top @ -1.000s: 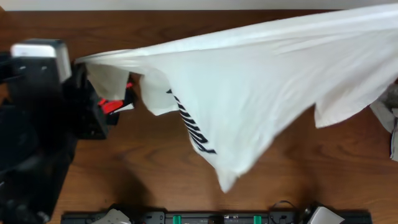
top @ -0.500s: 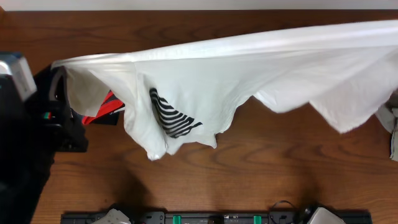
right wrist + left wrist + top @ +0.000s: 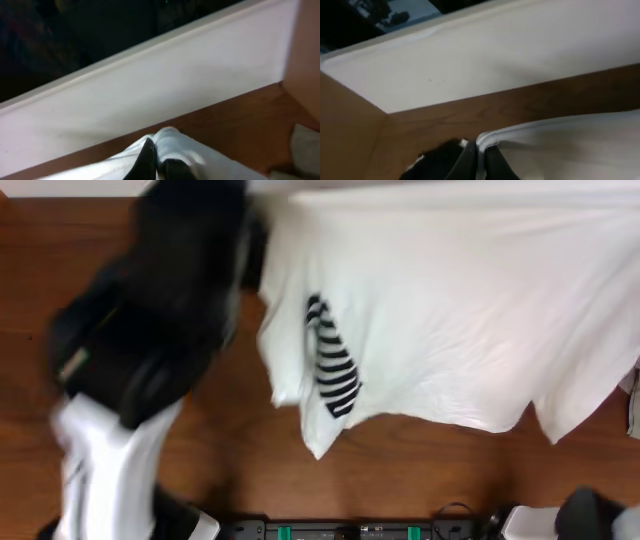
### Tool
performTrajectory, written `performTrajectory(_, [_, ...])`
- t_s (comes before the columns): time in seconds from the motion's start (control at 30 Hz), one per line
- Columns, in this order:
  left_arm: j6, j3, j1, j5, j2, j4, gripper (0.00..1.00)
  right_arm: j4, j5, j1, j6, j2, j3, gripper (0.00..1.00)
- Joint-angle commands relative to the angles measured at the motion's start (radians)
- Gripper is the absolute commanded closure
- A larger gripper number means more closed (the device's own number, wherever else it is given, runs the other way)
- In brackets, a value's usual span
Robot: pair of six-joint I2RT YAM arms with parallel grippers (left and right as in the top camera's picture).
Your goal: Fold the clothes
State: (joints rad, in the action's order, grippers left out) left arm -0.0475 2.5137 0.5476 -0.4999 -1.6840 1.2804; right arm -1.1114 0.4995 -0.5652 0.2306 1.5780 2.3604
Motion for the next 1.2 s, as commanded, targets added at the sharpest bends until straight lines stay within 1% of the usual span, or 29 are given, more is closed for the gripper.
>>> performTrajectory(0.0, [-0.084, 0.01, -0.123, 0.008, -0.097, -0.077, 0.94, 0.08, 0.005, 0.014, 0.014, 0.097, -0.005, 0.99])
performTrajectory(0.1, [-0.11, 0.01, -0.22, 0.094, -0.158, -0.242, 0.94, 0.214, 0.04, 0.037, 0.076, 0.169, -0.004, 0.99])
performTrajectory(0.17, [-0.145, 0.011, -0.27, 0.187, -0.162, -0.343, 0.93, 0.312, 0.089, 0.039, 0.112, 0.198, -0.004, 0.99])
performTrajectory(0.2, [-0.147, 0.017, -0.297, 0.208, -0.159, -0.402, 0.92, 0.369, 0.117, 0.039, 0.126, 0.207, -0.004, 0.99])
performTrajectory(0.3, [-0.147, 0.102, -0.348, 0.311, -0.146, -0.478, 0.91, 0.475, 0.144, 0.035, 0.144, 0.203, 0.0, 0.99])
performTrajectory(0.37, [-0.147, 0.179, -0.368, 0.357, -0.145, -0.481, 0.9, 0.485, 0.145, 0.035, 0.143, 0.194, 0.008, 0.99])
performTrajectory(0.43, [-0.146, 0.23, -0.381, 0.384, -0.145, -0.436, 0.89, 0.462, 0.144, 0.035, 0.141, 0.19, 0.009, 0.99])
performTrajectory(0.53, [-0.169, 0.242, -0.398, 0.389, -0.148, -0.296, 0.88, 0.365, 0.132, 0.035, 0.083, 0.192, 0.009, 0.99])
performTrajectory(0.6, [-0.169, 0.232, -0.406, 0.385, -0.164, -0.174, 0.89, 0.247, 0.109, 0.041, 0.015, 0.194, 0.008, 0.99])
performTrajectory(0.7, [-0.162, 0.222, -0.407, 0.388, -0.197, -0.039, 0.89, 0.116, 0.077, 0.056, -0.071, 0.198, 0.008, 0.99])
performTrajectory(0.73, [-0.157, 0.221, -0.404, 0.404, -0.21, 0.008, 0.88, 0.082, 0.069, 0.066, -0.103, 0.198, 0.008, 0.99])
performTrajectory(0.8, [-0.157, 0.221, -0.39, 0.473, -0.237, 0.085, 0.87, 0.058, 0.069, 0.084, -0.119, 0.197, 0.008, 0.99])
performTrajectory(0.87, [-0.157, 0.221, -0.373, 0.523, -0.262, 0.126, 0.86, 0.053, 0.072, 0.106, -0.124, 0.191, 0.008, 0.99])
performTrajectory(0.97, [-0.15, 0.221, -0.345, 0.526, -0.277, 0.132, 0.83, 0.066, 0.078, 0.135, -0.124, 0.169, 0.01, 0.99])
performTrajectory(1.0, [-0.15, 0.222, -0.337, 0.526, -0.275, 0.13, 0.77, 0.076, 0.079, 0.145, -0.123, 0.155, 0.011, 0.99])
performTrajectory(1.1, [-0.14, 0.222, -0.326, 0.526, -0.243, 0.128, 0.66, 0.118, 0.105, 0.177, -0.084, 0.095, 0.017, 0.99])
performTrajectory(1.17, [-0.123, 0.222, -0.325, 0.527, -0.212, 0.128, 0.63, 0.153, 0.115, 0.202, -0.058, 0.05, 0.016, 0.99])
